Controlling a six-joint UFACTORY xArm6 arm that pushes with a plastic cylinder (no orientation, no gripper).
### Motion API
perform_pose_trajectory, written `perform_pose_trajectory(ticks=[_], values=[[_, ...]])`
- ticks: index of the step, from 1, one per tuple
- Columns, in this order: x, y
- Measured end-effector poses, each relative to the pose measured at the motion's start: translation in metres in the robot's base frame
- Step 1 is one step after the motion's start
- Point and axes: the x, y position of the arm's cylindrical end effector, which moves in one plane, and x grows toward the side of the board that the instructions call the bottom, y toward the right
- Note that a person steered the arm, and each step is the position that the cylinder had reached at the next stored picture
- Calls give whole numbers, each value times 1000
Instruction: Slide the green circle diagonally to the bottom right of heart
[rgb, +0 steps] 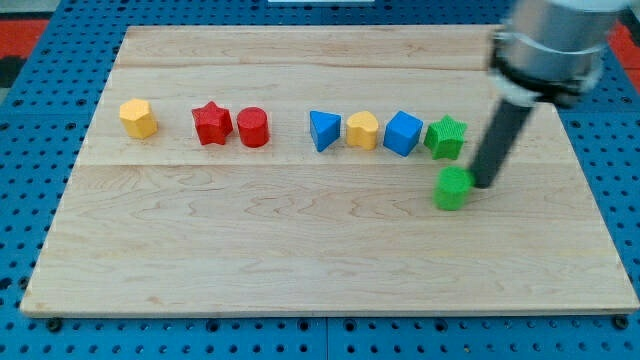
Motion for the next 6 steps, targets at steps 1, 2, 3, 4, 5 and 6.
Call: perform_pose_trajectory(ticks=[1,2,3,4,5,6], values=[[-3,-21],[-3,-105],[31,-114],[38,-20],[11,-34],[17,4]])
